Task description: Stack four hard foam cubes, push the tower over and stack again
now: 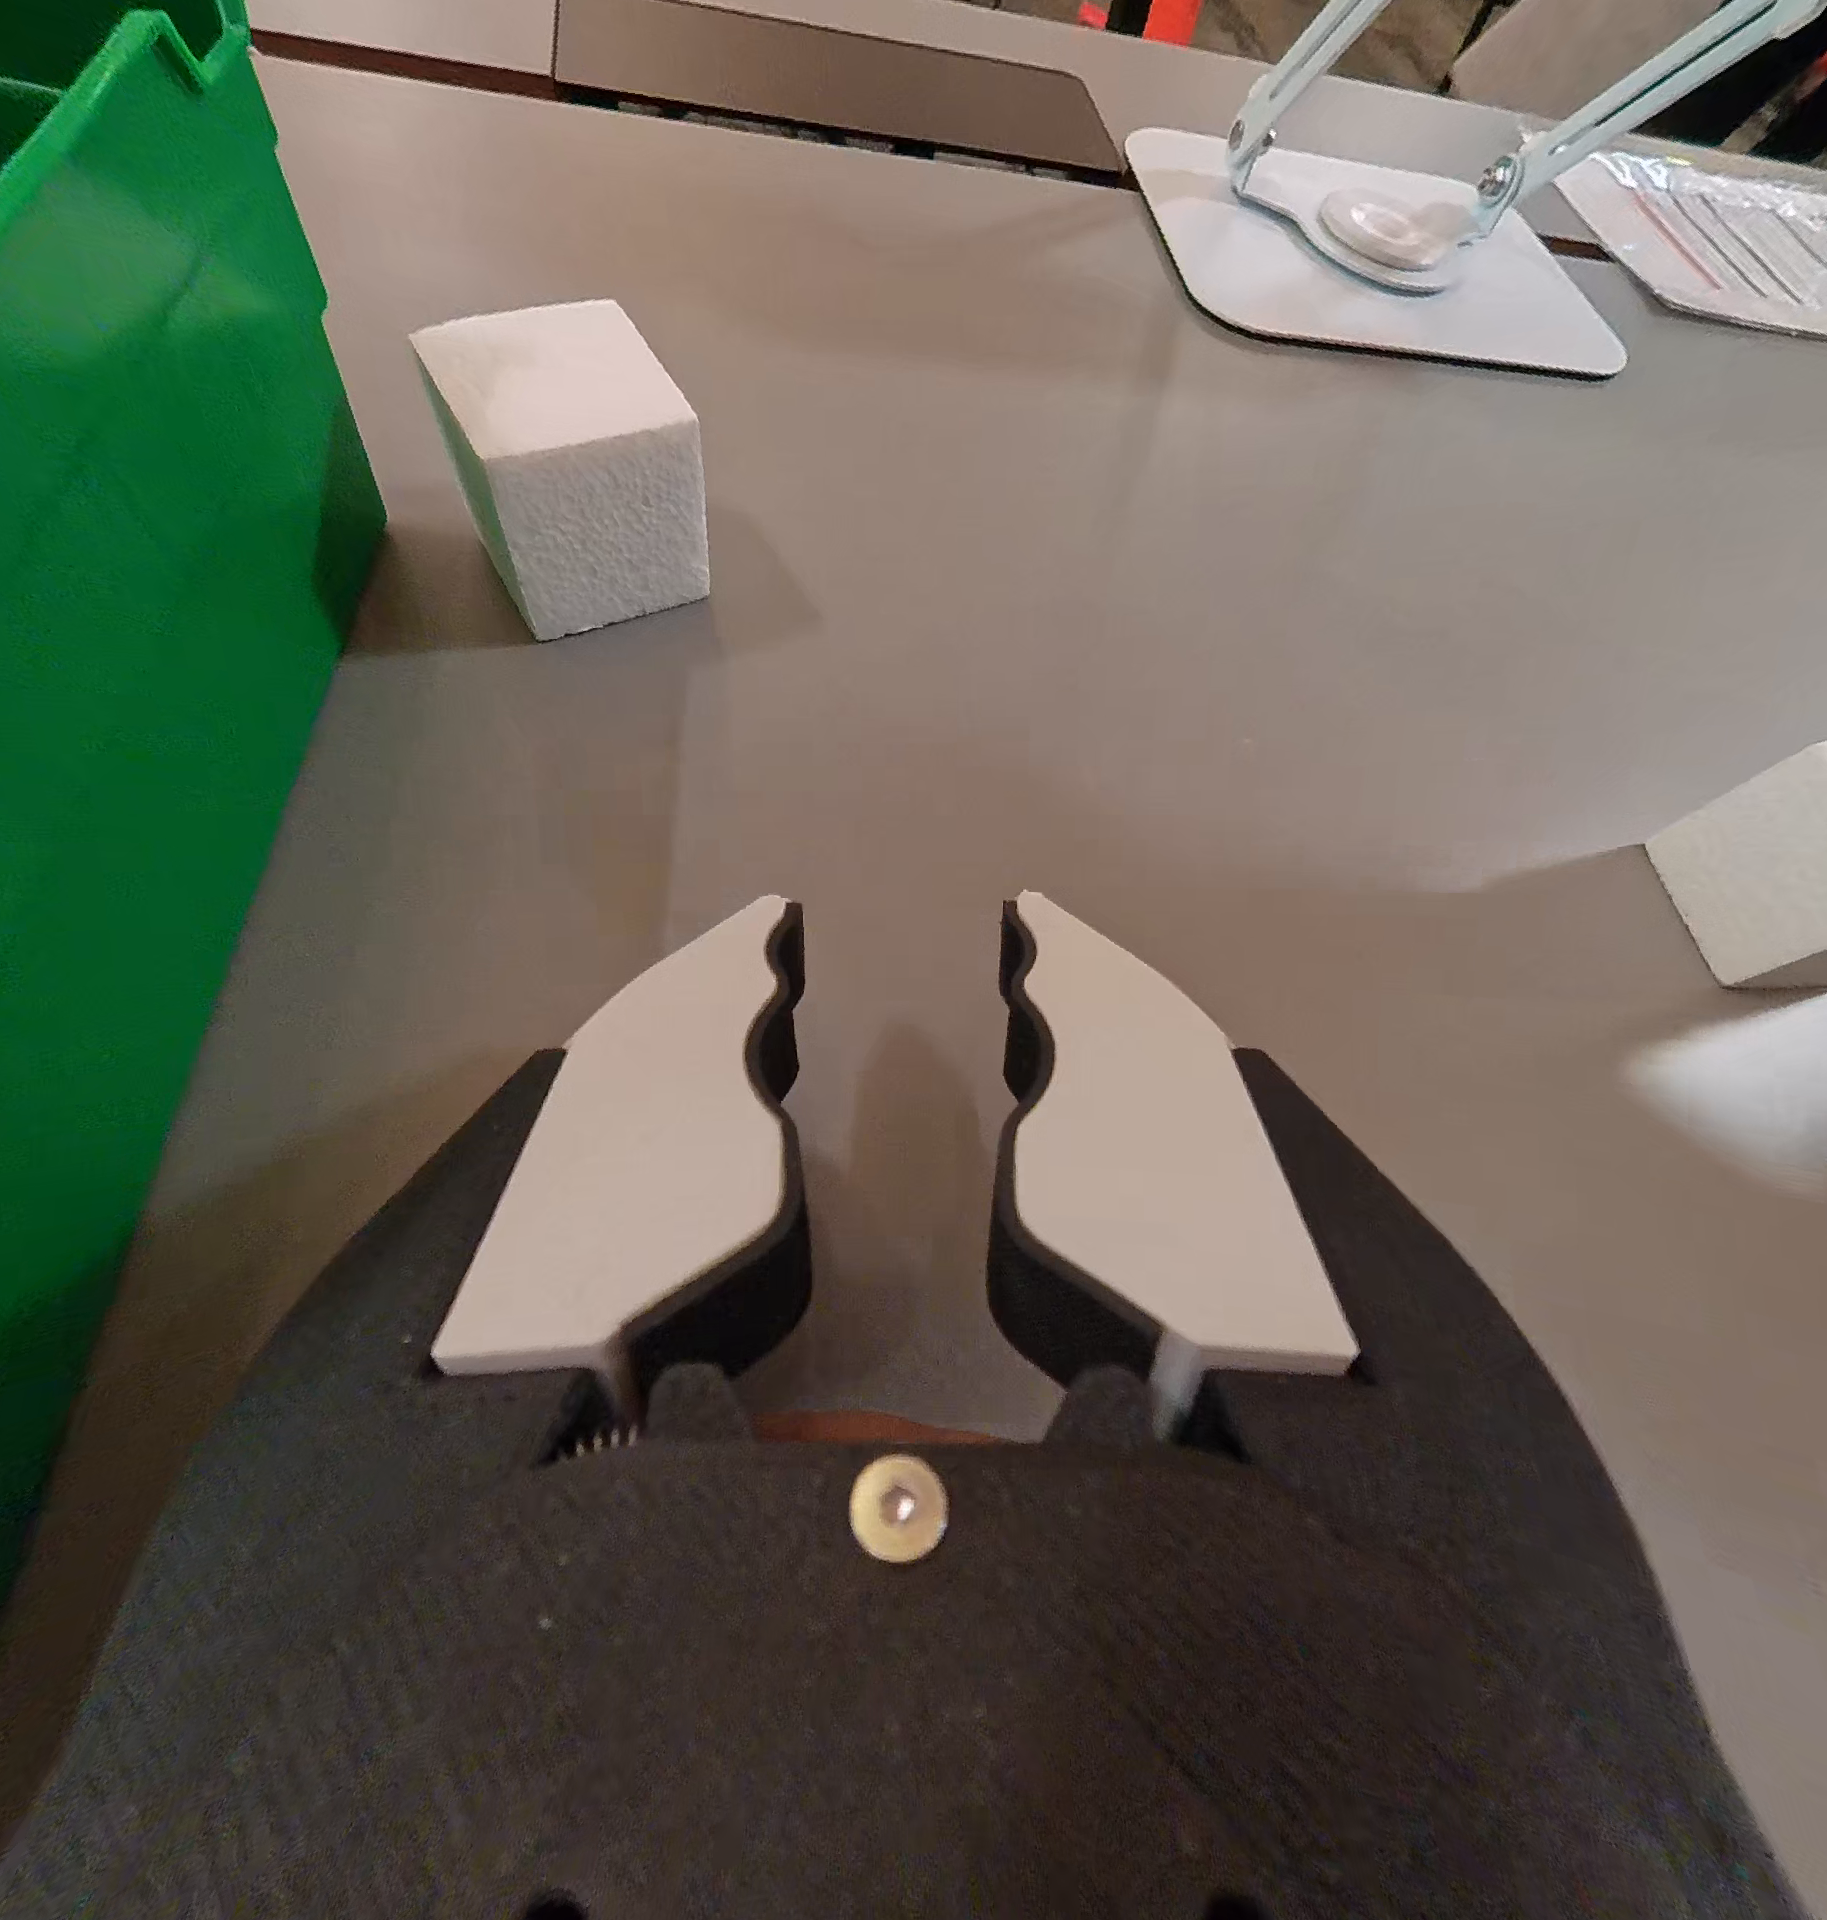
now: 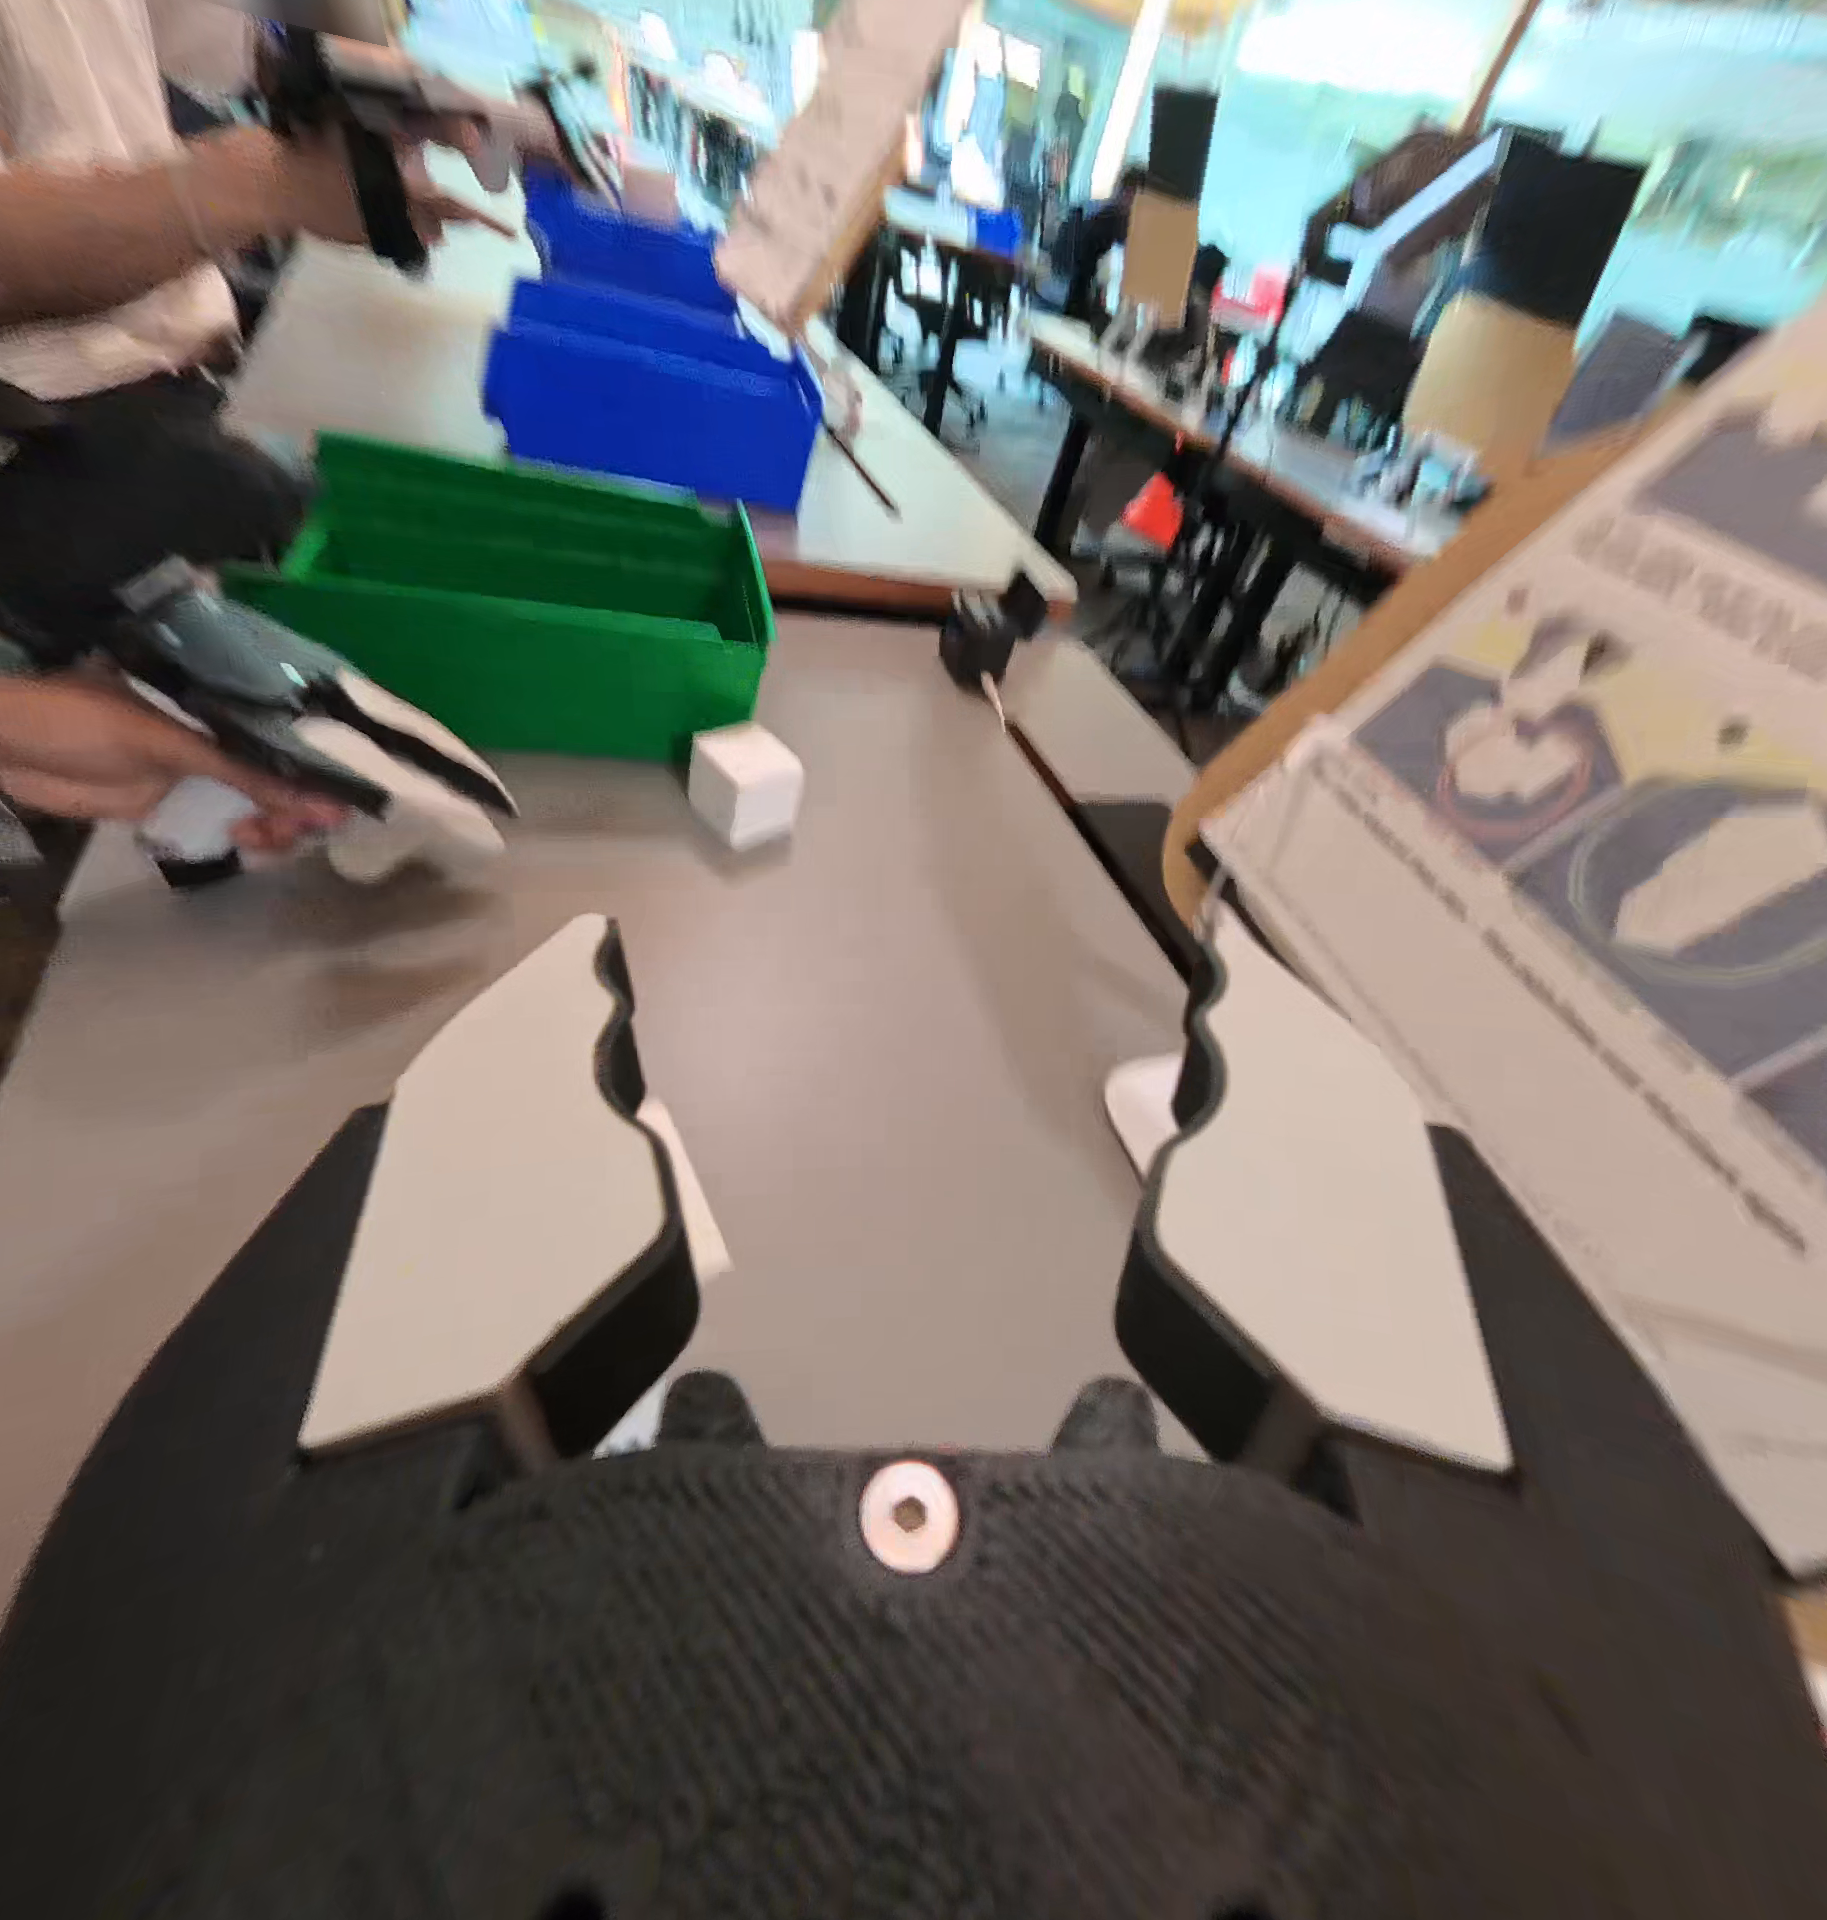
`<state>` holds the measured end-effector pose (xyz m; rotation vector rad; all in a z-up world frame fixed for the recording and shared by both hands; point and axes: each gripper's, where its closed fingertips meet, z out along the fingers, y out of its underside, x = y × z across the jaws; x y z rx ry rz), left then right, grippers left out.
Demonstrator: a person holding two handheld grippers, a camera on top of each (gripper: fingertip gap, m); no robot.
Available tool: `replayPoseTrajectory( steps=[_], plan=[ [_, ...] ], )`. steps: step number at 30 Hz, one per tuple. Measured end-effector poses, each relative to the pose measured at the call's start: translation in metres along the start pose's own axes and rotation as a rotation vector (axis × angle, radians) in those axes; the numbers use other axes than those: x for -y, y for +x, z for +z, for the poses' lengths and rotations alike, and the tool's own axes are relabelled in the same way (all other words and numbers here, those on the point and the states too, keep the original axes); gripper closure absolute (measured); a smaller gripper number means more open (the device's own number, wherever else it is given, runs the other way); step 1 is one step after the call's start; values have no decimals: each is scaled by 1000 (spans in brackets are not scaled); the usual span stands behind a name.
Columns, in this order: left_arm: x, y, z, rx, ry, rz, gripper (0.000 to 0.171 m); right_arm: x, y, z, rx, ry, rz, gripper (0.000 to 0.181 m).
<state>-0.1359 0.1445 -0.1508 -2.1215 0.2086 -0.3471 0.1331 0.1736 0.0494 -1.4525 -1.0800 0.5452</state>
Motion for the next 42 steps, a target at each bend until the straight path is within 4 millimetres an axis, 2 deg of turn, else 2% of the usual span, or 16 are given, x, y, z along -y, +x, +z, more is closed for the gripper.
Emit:
replayPoseTrajectory(
  steps=[5, 6, 7, 8, 10, 13, 15, 17, 19, 23, 27, 30, 32, 35, 39, 42],
  plan=[
    [6, -3, -4, 22, 37, -8, 137, 95, -65, 14, 53, 412, 137, 85],
    [10, -6, -6, 37, 60, -12, 138, 103, -78, 23, 47, 452, 189, 94],
    [15, -9, -9, 58, 92, -13, 139, 101, -87, 37, 8, 447, 235, 119],
    [21, -13, -13, 86, 129, -5, 139, 92, -91, 55, -70, 406, 281, 155],
    [35, -21, -24, 159, 219, 18, 142, 69, -99, 96, -225, 308, 326, 169],
    [61, -25, -46, 202, 399, 16, 146, 36, -111, 165, -311, 142, 316, 137],
    [72, -25, -59, 191, 491, -14, 148, 11, -112, 211, -341, 59, 346, 135],
    [77, -28, -67, 208, 537, -17, 148, -26, -110, 255, -359, -50, 416, 124],
    [79, -30, -72, 230, 558, 11, 149, -66, -111, 291, -369, -190, 446, 98],
    [82, -32, -74, 247, 578, 30, 152, -121, -110, 332, -438, -460, 363, 117],
    [83, -31, -68, 221, 571, 16, 152, -115, -104, 361, -441, -446, 377, 102],
    [83, -29, -65, 207, 567, 11, 152, -127, -100, 375, -435, -542, 362, 99],
    [83, -28, -65, 203, 568, 10, 152, -132, -102, 382, -390, -577, 368, 108],
    [84, -29, -69, 207, 582, 1, 153, -130, -107, 371, -349, -543, 406, 109],
    [89, -37, -77, 239, 626, -18, 153, -111, -138, 315, -240, -400, 410, 109],
    [90, -38, -80, 262, 638, -16, 152, -117, -195, 246, -54, -381, 450, 109]
  ],
)
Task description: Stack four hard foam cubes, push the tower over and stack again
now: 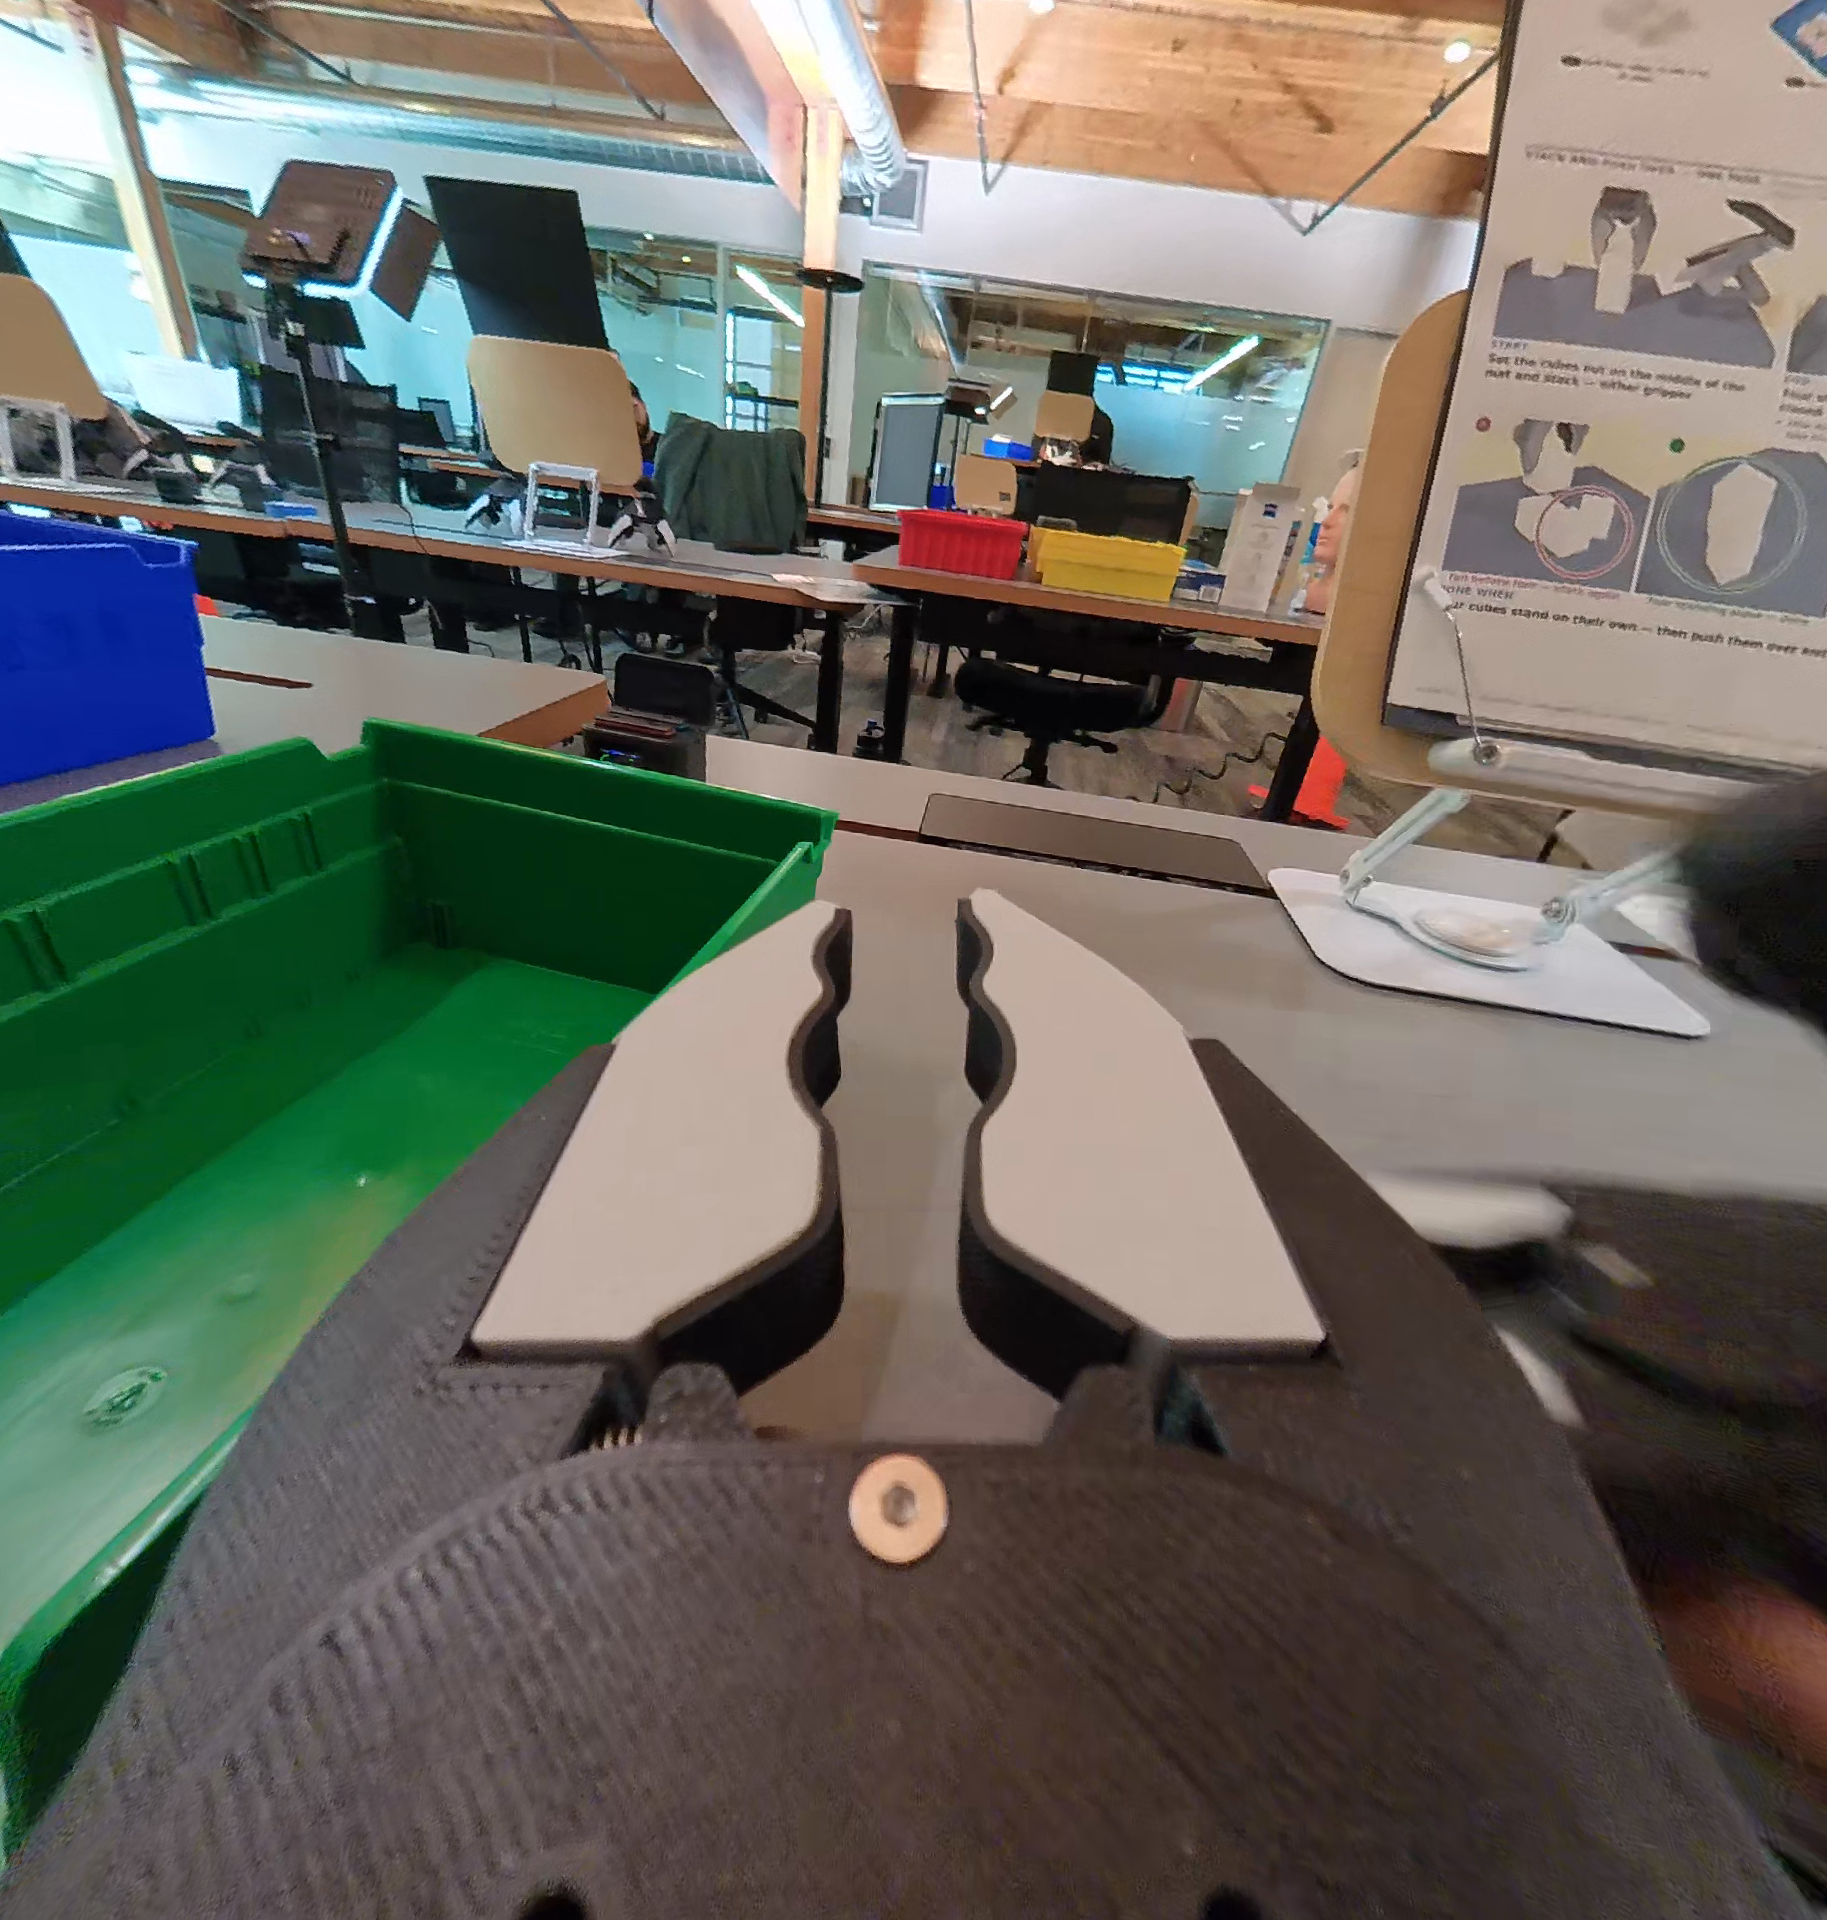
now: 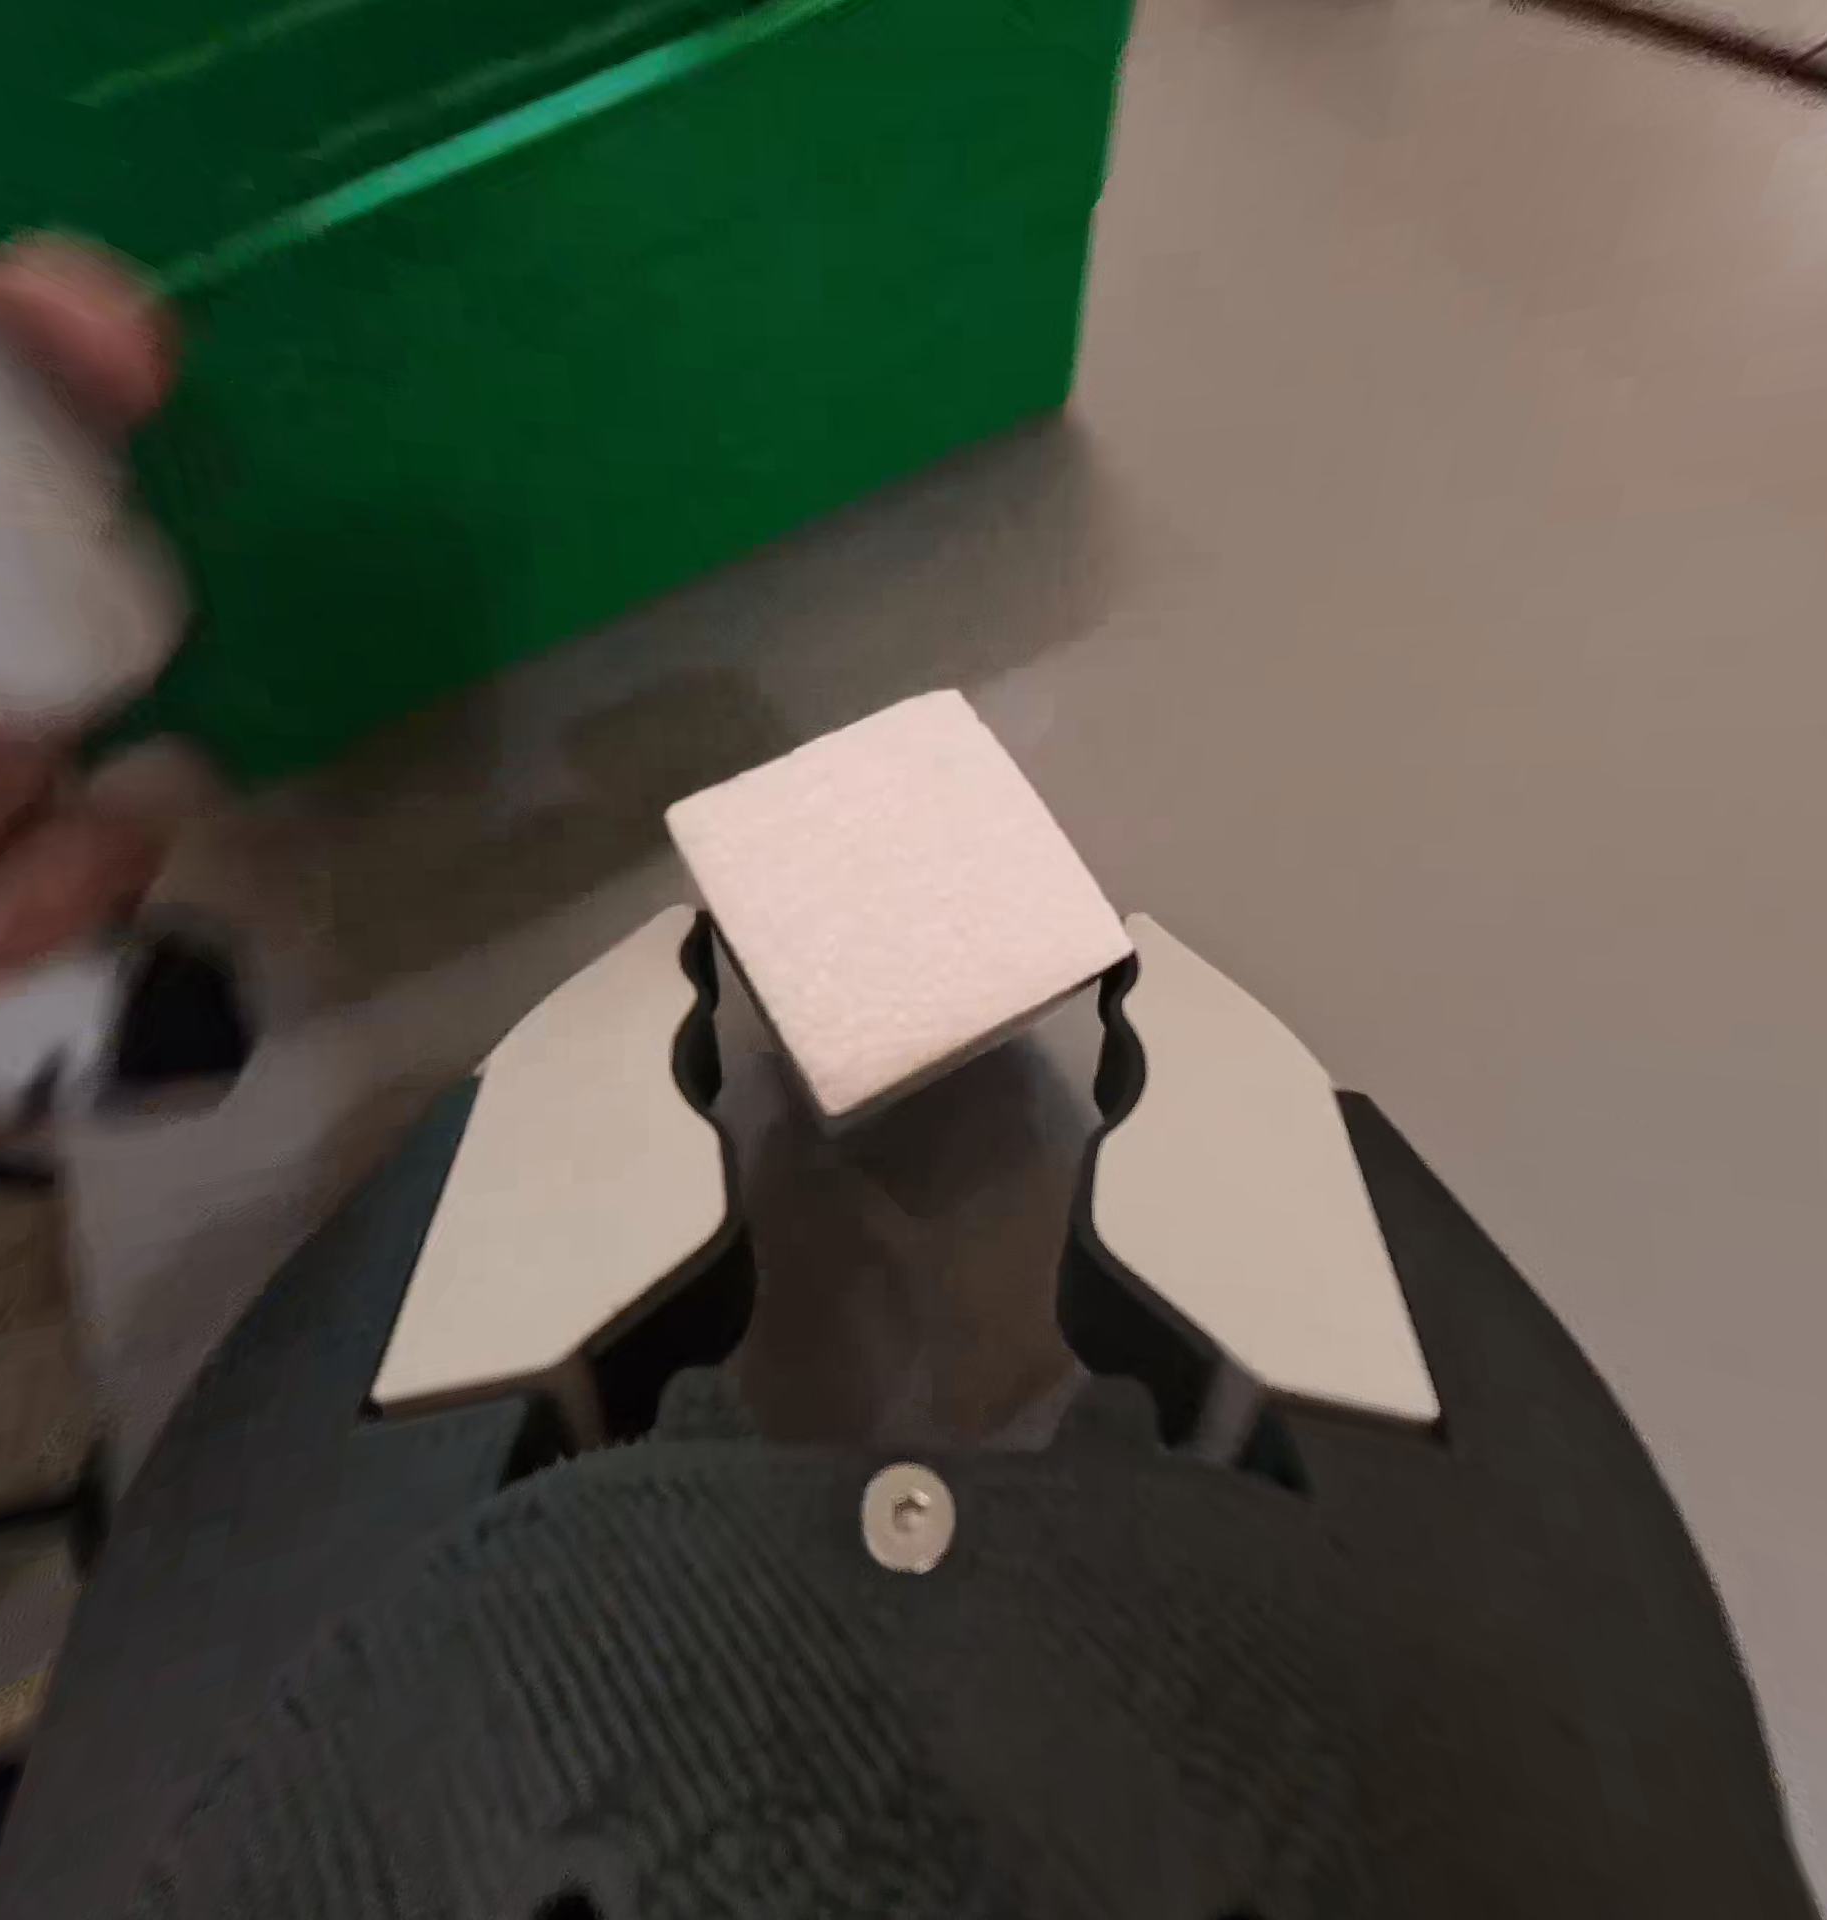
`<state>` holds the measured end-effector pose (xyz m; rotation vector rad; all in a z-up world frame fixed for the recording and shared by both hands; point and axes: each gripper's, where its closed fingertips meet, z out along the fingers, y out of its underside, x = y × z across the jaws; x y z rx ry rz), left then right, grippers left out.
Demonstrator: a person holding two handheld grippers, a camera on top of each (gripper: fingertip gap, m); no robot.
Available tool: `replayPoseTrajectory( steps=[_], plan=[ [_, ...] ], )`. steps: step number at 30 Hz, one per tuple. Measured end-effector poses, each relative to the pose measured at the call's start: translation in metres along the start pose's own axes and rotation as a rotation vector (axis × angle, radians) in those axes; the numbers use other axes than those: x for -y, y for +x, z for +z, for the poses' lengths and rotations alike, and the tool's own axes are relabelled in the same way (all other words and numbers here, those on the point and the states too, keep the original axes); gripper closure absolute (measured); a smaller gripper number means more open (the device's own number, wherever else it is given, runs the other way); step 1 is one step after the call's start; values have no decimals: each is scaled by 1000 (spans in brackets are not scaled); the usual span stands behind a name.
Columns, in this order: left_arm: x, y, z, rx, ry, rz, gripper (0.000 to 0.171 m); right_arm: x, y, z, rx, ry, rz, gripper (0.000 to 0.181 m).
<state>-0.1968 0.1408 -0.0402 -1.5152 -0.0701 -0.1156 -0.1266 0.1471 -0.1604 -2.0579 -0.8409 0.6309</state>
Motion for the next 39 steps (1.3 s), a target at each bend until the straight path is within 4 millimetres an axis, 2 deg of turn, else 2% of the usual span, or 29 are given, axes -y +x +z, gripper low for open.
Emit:
replayPoseTrajectory(
  steps=[2, 5, 7, 10, 12, 14, 16, 17, 19, 21, 23, 30, 32, 35, 37, 39],
  plan=[
    [-2, 5, 0, -13, -7, 16, 152, -38, -20, -45, 75, -31, -63, 109],
    [-8, 17, 2, -45, -35, 36, 152, -69, -22, -115, 83, -29, -173, 109],
    [-11, 25, 2, -66, -48, 58, 152, -73, -22, -160, 132, 34, -175, 109],
    [-14, 38, 3, -97, -62, 97, 152, -75, 2, -217, 143, 139, -187, 109],
    [-16, 47, 6, -117, -73, 103, 152, -79, 17, -247, 183, 161, -138, 109],
    [-20, 59, 11, -153, -89, 95, 152, -77, 21, -272, 288, 187, -80, 109],
    [-25, 71, 17, -191, -106, 99, 152, -79, 37, -284, 280, 219, -68, 109],
    [-28, 76, 21, -206, -115, 102, 152, -85, 50, -283, 221, 195, -75, 109],
    [-33, 88, 28, -244, -131, 96, 152, -109, 84, -279, 55, 84, -121, 109],
    [-37, 100, 33, -287, -149, 93, 152, -130, 106, -275, -39, 1, -139, 109],
    [-41, 112, 38, -326, -164, 92, 151, -142, 114, -271, -62, -34, -106, 109],
    [-52, 151, 53, -449, -202, 69, 151, -158, 136, -272, -183, -75, -116, 104],
    [-55, 160, 55, -476, -215, 63, 150, -157, 137, -276, -216, -56, -135, 86],
    [-59, 170, 57, -502, -231, 73, 149, -142, 138, -288, -264, 34, -129, 81],
    [-60, 172, 56, -507, -234, 85, 149, -125, 135, -299, -259, 144, -133, 81],
    [-61, 172, 55, -508, -237, 89, 149, -102, 125, -310, -179, 297, -108, 77]
  ],
)
